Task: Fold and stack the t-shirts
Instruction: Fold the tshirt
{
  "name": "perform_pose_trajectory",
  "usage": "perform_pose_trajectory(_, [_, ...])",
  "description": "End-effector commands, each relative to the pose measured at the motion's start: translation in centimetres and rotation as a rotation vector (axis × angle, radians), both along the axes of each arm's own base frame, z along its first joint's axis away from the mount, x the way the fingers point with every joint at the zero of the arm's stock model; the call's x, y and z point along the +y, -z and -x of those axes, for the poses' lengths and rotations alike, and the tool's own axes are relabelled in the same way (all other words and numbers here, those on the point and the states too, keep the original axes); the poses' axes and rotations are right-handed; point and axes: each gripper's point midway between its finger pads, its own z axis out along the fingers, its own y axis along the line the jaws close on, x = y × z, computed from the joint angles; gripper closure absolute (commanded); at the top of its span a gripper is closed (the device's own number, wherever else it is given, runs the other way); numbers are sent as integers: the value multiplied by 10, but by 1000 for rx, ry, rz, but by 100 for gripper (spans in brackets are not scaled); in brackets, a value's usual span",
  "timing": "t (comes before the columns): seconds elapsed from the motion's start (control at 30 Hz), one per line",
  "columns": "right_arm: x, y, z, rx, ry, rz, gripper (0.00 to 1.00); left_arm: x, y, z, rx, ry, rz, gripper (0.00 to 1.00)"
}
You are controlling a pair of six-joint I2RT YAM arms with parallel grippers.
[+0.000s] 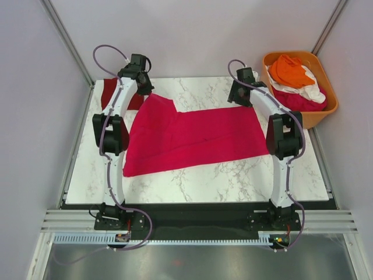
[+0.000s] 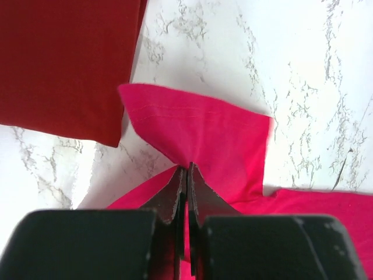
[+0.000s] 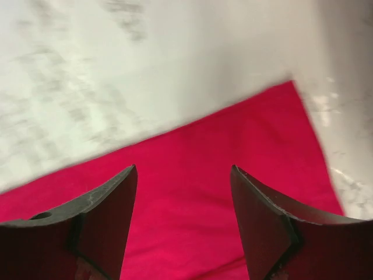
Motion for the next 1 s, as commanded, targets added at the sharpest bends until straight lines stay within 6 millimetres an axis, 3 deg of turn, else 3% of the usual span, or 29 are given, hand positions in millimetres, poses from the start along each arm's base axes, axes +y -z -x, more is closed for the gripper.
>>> perform_pose_trajectory(0.0, [-41, 37, 10, 135, 91, 168, 27, 11, -10, 2, -24, 47, -72, 98])
perform_pose_trajectory(0.1, [-49, 47, -3, 148, 99, 229, 27, 11, -4, 6, -7, 53, -74, 98])
perform_pose_trajectory(0.23, [-59, 55, -22, 147, 120, 305, 27, 30, -3, 11, 4, -5, -149, 98])
perform_pose_trajectory(0.4, [-60, 59, -28, 148, 115, 316, 25, 68, -13, 17, 0, -84, -207, 98])
perform_pose_trajectory(0.53, [-52, 54, -33, 126, 109, 285, 25, 85, -22, 17, -10, -98, -259, 98])
perform_pose_trajectory(0.77, [-63, 64, -34, 137, 140, 331, 24, 108, -33, 18, -21, -136, -328, 98])
perform_pose_trajectory(0.97, [-43, 65, -56, 73, 90, 224, 24, 101, -29, 16, -19, -102, -287, 98])
